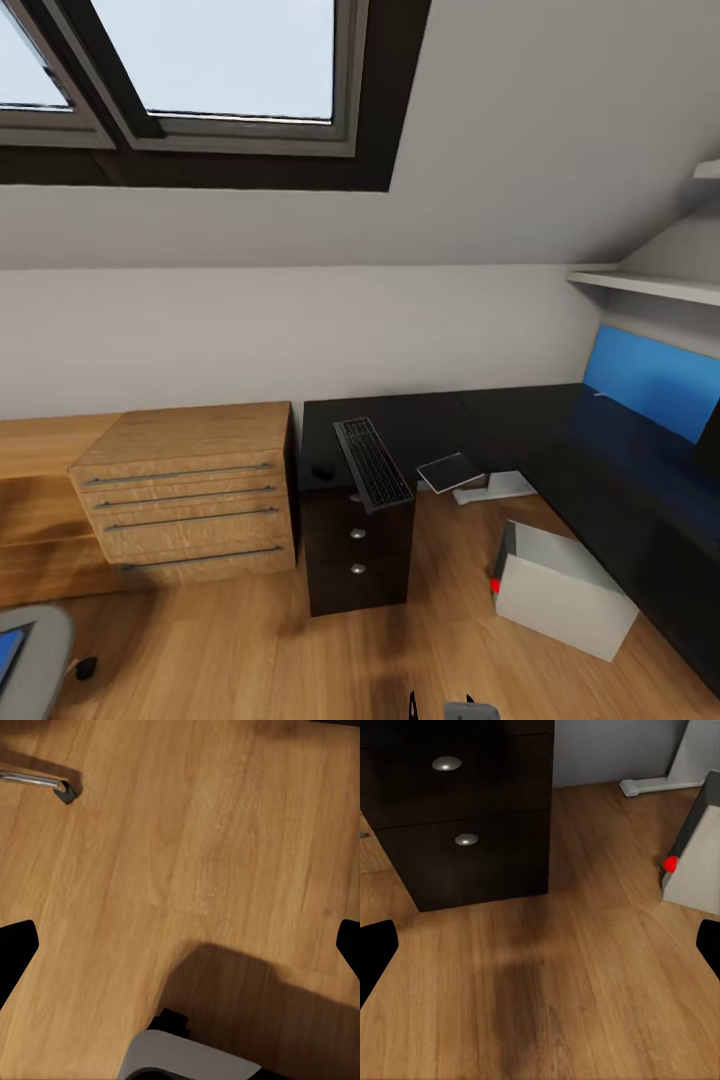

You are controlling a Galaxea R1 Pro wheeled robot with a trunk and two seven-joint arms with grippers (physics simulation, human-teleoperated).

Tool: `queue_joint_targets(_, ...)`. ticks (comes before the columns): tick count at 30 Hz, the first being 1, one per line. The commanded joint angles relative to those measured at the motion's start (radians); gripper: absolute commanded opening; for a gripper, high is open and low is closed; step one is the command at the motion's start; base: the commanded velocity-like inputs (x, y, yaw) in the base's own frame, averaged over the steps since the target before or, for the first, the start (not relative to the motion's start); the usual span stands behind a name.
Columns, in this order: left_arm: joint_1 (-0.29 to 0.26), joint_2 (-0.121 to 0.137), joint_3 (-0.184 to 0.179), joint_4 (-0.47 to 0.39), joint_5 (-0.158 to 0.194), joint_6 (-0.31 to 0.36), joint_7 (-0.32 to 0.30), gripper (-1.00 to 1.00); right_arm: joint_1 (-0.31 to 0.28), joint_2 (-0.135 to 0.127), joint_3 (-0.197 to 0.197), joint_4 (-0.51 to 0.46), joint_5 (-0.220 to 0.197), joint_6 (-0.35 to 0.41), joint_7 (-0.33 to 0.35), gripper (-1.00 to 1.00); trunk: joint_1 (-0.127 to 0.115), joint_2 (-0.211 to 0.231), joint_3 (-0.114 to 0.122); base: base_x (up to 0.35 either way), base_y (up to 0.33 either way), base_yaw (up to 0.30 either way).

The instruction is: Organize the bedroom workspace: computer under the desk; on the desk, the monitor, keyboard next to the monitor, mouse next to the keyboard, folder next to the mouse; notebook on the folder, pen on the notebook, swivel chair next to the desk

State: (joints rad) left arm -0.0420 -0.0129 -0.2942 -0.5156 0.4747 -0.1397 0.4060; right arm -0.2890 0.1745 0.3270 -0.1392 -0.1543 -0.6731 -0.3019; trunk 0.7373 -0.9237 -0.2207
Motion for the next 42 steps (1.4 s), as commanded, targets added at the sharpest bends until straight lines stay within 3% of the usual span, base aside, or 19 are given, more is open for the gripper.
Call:
queue_joint_targets(1, -0.001, 0.001, -0.008, 0.0, 0.01, -0.006, 0.007, 1.0, -0.001, 0.0, 0.009, 0.001, -0.009, -0.003, -0.003, 1.0, 0.004, -0.008, -0.005, 0.0, 0.0, 0.0)
queue_joint_targets(13, -0.001, 0.002, -0.008, -0.002, 0.011, -0.007, 0.008, 1.0, -0.001, 0.0, 0.01, 0.001, -0.008, -0.003, -0.003, 1.0, 0.05, -0.092, -0.042, 0.0, 0.0, 0.0)
queue_joint_targets(16, -0.001, 0.016, -0.007, -0.03, 0.015, -0.005, 0.002, 1.0, -0.001, 0.0, 0.017, -0.005, -0.007, -0.009, -0.003, 1.0, 0.062, -0.113, -0.052, 0.0, 0.0, 0.0)
queue_joint_targets(19, -0.001, 0.023, -0.005, -0.128, 0.016, 0.002, -0.01, 1.0, -0.001, 0.0, 0.016, -0.054, -0.01, 0.001, 0.007, 1.0, 0.073, -0.134, -0.061, 0.0, 0.0, 0.0)
queue_joint_targets(21, -0.001, 0.035, 0.004, -0.202, 0.018, 0.029, -0.012, 1.0, -0.001, 0.0, 0.012, -0.135, -0.014, 0.035, 0.013, 1.0, 0.081, -0.148, -0.067, 0.0, 0.0, 0.0)
queue_joint_targets(24, -0.001, 0.053, 0.039, -0.333, 0.038, 0.145, -0.013, 1.0, -0.001, 0.0, 0.01, -0.269, -0.019, 0.116, 0.022, 1.0, 0.092, -0.169, -0.077, 0.0, 0.0, 0.0)
queue_joint_targets(25, -0.001, 0.058, 0.064, -0.411, 0.058, 0.234, -0.014, 1.0, -0.001, 0.0, 0.008, -0.328, -0.026, 0.172, 0.026, 1.0, 0.096, -0.176, -0.08, 0.0, 0.0, 0.0)
queue_joint_targets(27, -0.001, 0.062, 0.091, -0.494, 0.078, 0.328, -0.013, 1.0, -0.001, 0.0, 0.006, -0.388, -0.038, 0.235, 0.029, 1.0, 0.104, -0.19, -0.086, 0.0, 0.0, 0.0)
queue_joint_targets(28, -0.001, 0.064, 0.116, -0.582, 0.093, 0.413, -0.01, 1.0, -0.001, 0.0, 0.001, -0.454, -0.057, 0.299, 0.031, 1.0, 0.108, -0.197, -0.089, 0.0, 0.0, 0.0)
queue_joint_targets(30, -0.001, 0.065, 0.133, -0.667, 0.101, 0.475, -0.007, 1.0, -0.001, 0.0, -0.009, -0.526, -0.085, 0.362, 0.033, 1.0, 0.115, -0.211, -0.095, 0.0, 0.0, 0.0)
queue_joint_targets(31, -0.001, 0.066, 0.145, -0.741, 0.108, 0.518, -0.004, 1.0, -0.001, -0.005, -0.023, -0.6, -0.122, 0.432, 0.039, 1.0, 0.119, -0.218, -0.099, 0.0, 0.0, 0.0)
queue_joint_targets(34, -0.001, 0.067, 0.162, -0.824, 0.117, 0.558, -0.003, 1.0, -0.001, -0.021, -0.039, -0.706, -0.187, 0.553, 0.068, 1.0, 0.131, -0.239, -0.108, 0.0, 0.0, 0.0)
queue_joint_targets(35, -0.001, 0.068, 0.178, -0.865, 0.126, 0.581, -0.002, 1.0, -0.001, -0.03, -0.046, -0.774, -0.235, 0.635, 0.101, 1.0, 0.134, -0.246, -0.111, 0.0, 0.0, 0.0)
queue_joint_targets(38, -0.001, 0.067, 0.223, -0.923, 0.153, 0.629, -0.002, 1.0, -0.001, -0.039, -0.063, -0.871, -0.317, 0.742, 0.15, 1.0, 0.146, -0.267, -0.121, 0.0, 0.0, 0.0)
queue_joint_targets(39, -0.001, 0.065, 0.26, -0.966, 0.181, 0.671, -0.002, 1.0, -0.001, -0.043, -0.087, -0.926, -0.375, 0.798, 0.172, 1.0, 0.15, -0.274, -0.124, 0.0, 0.0, 0.0)
queue_joint_targets(42, -0.001, 0.061, 0.311, -1.024, 0.251, 0.751, -0.002, 1.0, -0.001, -0.057, -0.169, -0.992, -0.499, 0.892, 0.197, 1.0, 0.161, -0.295, -0.133, 0.0, 0.0, 0.0)
